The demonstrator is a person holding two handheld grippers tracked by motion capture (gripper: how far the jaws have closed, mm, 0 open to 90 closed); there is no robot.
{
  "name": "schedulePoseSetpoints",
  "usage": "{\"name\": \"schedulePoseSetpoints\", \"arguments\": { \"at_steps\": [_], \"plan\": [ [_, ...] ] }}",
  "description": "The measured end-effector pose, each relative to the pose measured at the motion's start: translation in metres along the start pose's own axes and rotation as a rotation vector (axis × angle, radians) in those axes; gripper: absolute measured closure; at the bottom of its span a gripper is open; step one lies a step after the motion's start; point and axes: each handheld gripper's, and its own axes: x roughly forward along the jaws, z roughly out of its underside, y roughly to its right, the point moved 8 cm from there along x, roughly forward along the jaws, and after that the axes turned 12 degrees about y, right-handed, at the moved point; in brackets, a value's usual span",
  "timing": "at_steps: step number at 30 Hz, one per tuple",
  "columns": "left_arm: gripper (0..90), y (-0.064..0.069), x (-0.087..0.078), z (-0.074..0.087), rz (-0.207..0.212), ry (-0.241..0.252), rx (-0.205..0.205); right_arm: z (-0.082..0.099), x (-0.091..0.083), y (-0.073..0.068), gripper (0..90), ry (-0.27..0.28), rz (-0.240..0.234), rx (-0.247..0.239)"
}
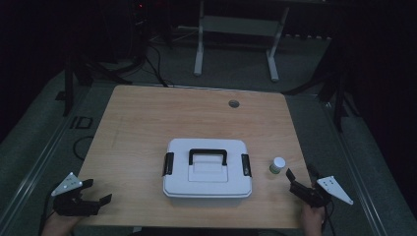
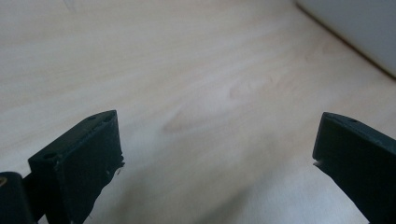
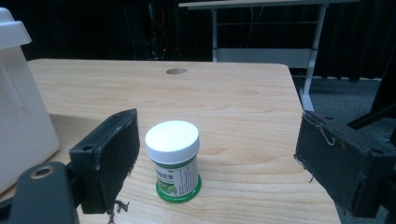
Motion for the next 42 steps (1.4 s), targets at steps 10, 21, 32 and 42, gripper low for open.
{"name": "schedulePoseSetpoints", "arguments": {
  "at_steps": [10,21,32,42],
  "plan": [
    [1.0,0.006,-0.007,-0.001,0.068,-0.273,0.107,0.002,0.001,-0.001,13.3,-0.014,0.002,-0.019],
    [0.9,0.005,-0.018,-0.007,0.074,-0.492,0.187,0.002,0.002,-0.002,13.3,-0.018,-0.003,-0.027],
    [0.9,-0.006,-0.03,-0.005,0.03,-0.713,0.234,0.002,0.002,-0.002,13.4,-0.018,-0.005,-0.025],
    [1.0,-0.005,-0.037,-0.007,0.04,-0.898,0.252,0.003,0.002,-0.003,13.3,-0.024,-0.006,-0.029]
  ]
}}
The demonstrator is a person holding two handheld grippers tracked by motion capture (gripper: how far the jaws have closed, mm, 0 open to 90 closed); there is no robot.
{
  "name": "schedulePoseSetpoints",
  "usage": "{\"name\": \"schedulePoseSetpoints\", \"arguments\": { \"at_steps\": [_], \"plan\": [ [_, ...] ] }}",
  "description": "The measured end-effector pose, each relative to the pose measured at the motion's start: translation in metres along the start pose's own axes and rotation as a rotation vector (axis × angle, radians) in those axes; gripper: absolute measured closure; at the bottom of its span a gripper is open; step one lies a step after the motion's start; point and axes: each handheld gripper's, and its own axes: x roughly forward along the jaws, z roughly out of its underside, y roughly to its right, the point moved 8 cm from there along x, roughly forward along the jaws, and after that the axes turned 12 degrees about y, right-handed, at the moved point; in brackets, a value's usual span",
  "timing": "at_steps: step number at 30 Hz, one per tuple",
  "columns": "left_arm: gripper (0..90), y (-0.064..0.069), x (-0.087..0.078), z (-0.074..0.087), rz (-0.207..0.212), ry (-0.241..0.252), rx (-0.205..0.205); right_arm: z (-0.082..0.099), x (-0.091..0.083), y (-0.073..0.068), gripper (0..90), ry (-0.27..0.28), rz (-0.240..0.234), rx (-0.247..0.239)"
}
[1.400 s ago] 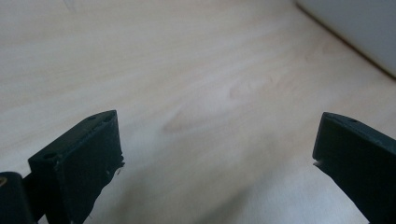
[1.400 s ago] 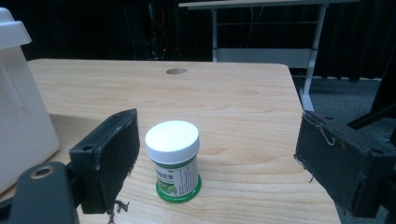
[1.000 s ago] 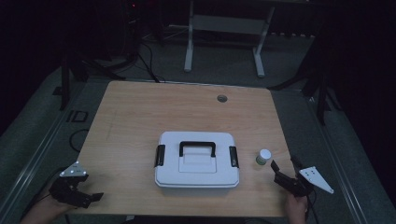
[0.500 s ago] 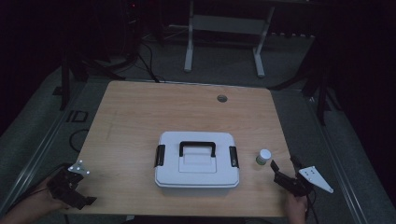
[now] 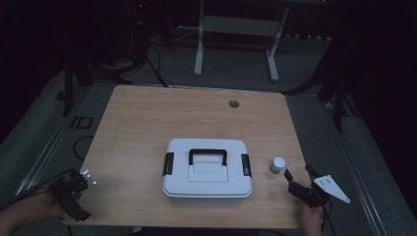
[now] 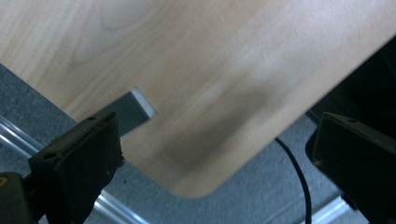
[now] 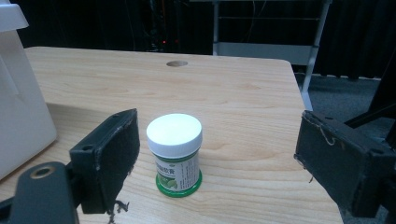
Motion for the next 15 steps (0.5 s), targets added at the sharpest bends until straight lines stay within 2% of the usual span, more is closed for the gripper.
{"name": "schedulePoseSetpoints", "arguments": {
  "at_steps": [2,4,8,10,15],
  "plan": [
    [0.9,0.001,-0.001,0.001,0.018,-0.034,-0.001,0.0,0.0,0.0,13.4,0.001,0.001,0.0],
    [0.9,-0.001,-0.003,0.002,0.006,-0.059,0.005,-0.001,0.0,0.001,13.3,0.004,0.0,0.002],
    [1.0,-0.004,-0.008,0.001,0.012,-0.079,-0.002,0.0,0.0,0.001,13.4,0.001,0.001,0.007],
    [1.0,-0.005,-0.011,0.0,0.019,-0.116,0.005,0.0,0.0,0.0,13.4,0.0,-0.002,0.002],
    [0.9,-0.003,-0.019,-0.013,0.003,-0.118,0.033,0.0,0.0,0.0,13.3,-0.004,-0.002,0.004]
  ]
}}
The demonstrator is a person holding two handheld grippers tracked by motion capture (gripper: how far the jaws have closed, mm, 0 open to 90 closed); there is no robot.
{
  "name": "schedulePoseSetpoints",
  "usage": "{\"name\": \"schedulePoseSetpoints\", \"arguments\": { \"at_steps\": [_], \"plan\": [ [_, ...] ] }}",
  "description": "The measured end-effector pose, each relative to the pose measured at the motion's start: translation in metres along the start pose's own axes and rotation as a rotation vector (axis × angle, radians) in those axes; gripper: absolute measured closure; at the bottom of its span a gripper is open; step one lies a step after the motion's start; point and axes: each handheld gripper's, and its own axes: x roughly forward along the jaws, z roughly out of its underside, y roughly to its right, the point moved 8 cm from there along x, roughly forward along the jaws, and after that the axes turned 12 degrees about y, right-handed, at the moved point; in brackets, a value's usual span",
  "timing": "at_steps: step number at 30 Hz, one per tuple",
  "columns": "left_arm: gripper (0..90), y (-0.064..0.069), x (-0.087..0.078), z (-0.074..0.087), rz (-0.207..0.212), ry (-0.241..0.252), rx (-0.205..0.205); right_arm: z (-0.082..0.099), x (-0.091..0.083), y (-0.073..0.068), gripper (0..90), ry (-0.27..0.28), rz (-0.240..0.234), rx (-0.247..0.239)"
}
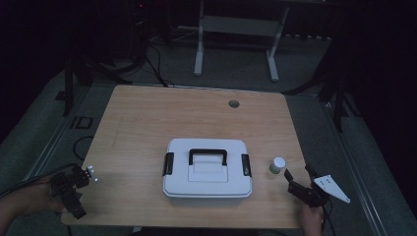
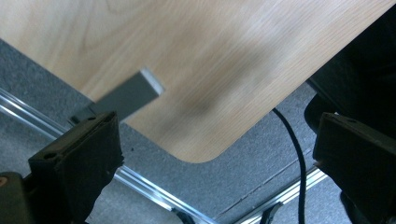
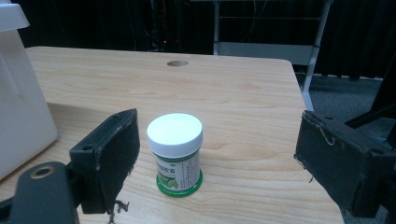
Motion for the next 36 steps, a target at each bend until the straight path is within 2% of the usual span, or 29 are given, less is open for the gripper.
{"name": "schedulePoseSetpoints", "arguments": {
  "at_steps": [7,13,17,22,25,27,30,32,34,36],
  "plan": [
    [1.0,0.015,-0.02,-0.024,0.042,0.054,0.058,0.0,0.0,0.0,13.4,-0.001,-0.001,-0.001],
    [2.9,0.024,-0.034,-0.042,0.045,0.073,0.102,0.0,0.0,0.0,13.4,0.0,-0.003,0.002],
    [2.9,0.027,-0.04,-0.048,0.045,0.071,0.119,0.0,0.0,0.0,13.4,0.0,-0.003,0.002],
    [3.0,0.031,-0.055,-0.066,0.016,0.087,0.162,0.0,0.0,0.0,13.3,-0.001,-0.005,0.004],
    [3.0,0.033,-0.058,-0.07,0.013,0.088,0.176,0.0,0.0,0.0,13.4,-0.001,-0.006,0.004],
    [3.0,0.038,-0.066,-0.08,0.014,0.09,0.205,0.001,0.0,0.0,13.3,-0.005,-0.007,0.014],
    [3.0,0.04,-0.07,-0.085,0.02,0.1,0.214,0.001,0.0,0.001,13.3,-0.006,-0.008,0.017],
    [3.0,0.045,-0.075,-0.091,0.038,0.109,0.224,0.001,0.0,0.001,13.3,-0.006,-0.009,0.017],
    [3.8,0.048,-0.079,-0.098,0.04,0.099,0.256,0.002,0.0,0.001,13.3,-0.01,-0.008,0.011],
    [3.8,0.053,-0.082,-0.104,0.047,0.105,0.271,0.002,0.0,0.001,13.3,-0.01,-0.01,0.014]
  ]
}}
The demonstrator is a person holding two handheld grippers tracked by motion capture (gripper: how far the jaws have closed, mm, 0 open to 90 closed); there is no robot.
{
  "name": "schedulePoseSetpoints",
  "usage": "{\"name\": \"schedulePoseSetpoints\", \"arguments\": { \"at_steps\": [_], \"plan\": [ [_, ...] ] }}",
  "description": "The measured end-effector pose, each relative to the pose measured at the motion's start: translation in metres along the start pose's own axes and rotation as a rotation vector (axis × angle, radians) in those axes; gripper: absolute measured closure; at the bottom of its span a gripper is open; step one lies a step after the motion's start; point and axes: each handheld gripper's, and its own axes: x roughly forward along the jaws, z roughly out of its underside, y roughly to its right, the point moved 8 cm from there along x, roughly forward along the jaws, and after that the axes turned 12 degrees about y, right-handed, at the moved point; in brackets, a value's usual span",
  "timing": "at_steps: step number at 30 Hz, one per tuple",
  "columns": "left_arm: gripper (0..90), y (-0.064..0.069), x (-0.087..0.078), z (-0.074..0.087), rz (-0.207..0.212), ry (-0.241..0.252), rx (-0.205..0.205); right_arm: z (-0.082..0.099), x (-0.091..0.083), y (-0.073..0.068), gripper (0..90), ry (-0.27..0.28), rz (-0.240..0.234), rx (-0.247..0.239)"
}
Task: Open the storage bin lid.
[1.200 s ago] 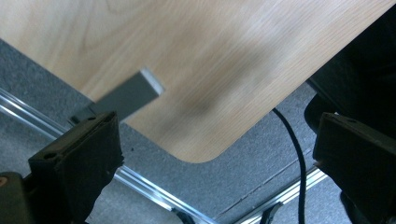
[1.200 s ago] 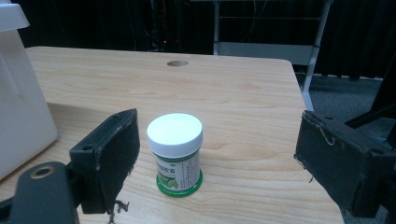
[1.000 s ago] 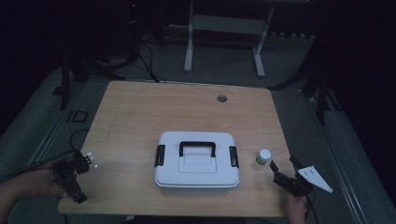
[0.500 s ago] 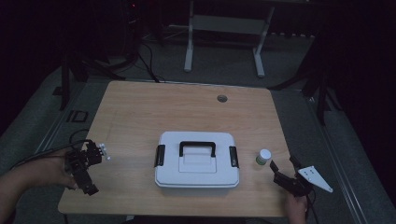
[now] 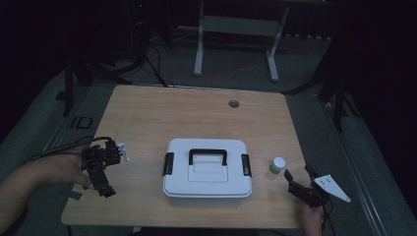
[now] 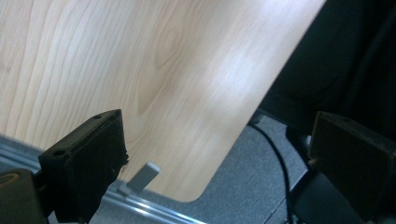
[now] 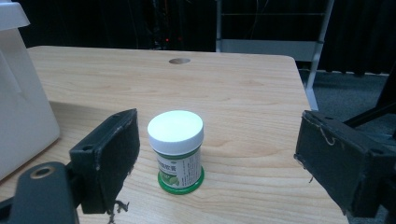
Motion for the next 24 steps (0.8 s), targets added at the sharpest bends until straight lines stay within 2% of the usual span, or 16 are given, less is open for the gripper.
{"name": "schedulePoseSetpoints", "arguments": {
  "at_steps": [3,8,16,24],
  "plan": [
    [3.9,0.003,-0.005,-0.015,-0.004,0.007,0.029,0.0,0.0,0.0,13.3,-0.003,0.001,0.001],
    [3.8,0.009,-0.01,-0.04,-0.011,-0.001,0.103,0.0,0.0,0.001,13.3,-0.004,0.004,0.004],
    [3.8,0.018,-0.017,-0.069,0.013,0.027,0.155,0.0,0.0,0.001,13.3,-0.001,-0.001,0.011],
    [3.9,0.022,-0.018,-0.096,-0.006,0.02,0.214,0.0,-0.001,0.001,13.3,0.004,-0.002,0.009]
  ]
}}
